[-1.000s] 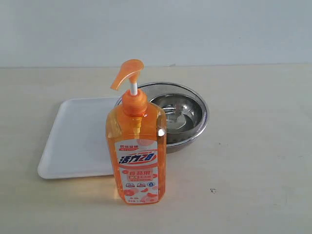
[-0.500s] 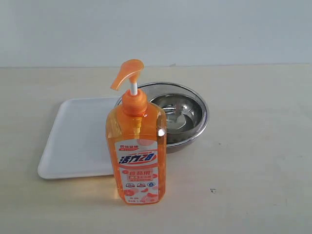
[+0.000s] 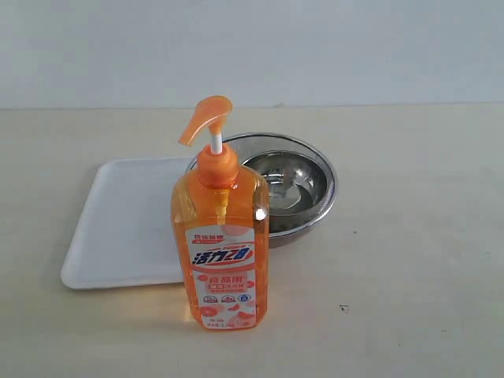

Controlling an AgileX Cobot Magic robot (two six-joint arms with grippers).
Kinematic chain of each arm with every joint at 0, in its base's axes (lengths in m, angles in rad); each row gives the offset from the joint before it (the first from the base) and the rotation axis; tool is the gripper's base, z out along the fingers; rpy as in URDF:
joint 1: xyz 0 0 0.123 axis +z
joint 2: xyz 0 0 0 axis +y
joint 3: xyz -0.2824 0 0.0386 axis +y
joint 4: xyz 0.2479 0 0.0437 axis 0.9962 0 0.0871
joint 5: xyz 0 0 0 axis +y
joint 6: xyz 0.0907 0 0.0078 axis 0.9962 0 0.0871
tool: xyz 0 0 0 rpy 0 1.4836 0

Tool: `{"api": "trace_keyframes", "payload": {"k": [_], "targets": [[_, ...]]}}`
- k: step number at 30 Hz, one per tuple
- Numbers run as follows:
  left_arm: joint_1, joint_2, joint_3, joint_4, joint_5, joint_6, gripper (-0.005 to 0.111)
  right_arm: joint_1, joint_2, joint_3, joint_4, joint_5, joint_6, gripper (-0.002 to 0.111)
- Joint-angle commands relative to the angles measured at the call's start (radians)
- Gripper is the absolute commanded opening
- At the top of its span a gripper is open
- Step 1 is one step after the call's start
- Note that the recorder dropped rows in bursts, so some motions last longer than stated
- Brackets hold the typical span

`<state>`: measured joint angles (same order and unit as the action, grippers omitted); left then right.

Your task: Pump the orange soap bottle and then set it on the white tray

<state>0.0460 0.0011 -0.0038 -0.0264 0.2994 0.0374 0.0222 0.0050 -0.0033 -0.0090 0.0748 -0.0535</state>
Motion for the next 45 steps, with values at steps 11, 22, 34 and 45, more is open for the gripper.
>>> {"api": "trace_keyframes", "payload": {"k": [11,22,34,45], "targets": [[-0.008,-0.001,0.004,-0.01,-0.003,-0.004,0.005,-0.002,-0.005,-0.019,-0.001,-0.123,0.0,0.0],[-0.008,-0.001,0.004,-0.01,-0.003,-0.004,0.005,-0.002,0.227,-0.173,-0.001,0.001,0.0,0.0],[-0.008,-0.001,0.004,-0.01,-0.003,-0.004,0.005,-0.002,0.28,-0.175,-0.001,-0.11,0.116,0.0],[-0.008,-0.001,0.004,-0.01,-0.003,-0.004,0.005,-0.002,0.28,-0.175,-0.001,-0.139,0.126,0.0]]}}
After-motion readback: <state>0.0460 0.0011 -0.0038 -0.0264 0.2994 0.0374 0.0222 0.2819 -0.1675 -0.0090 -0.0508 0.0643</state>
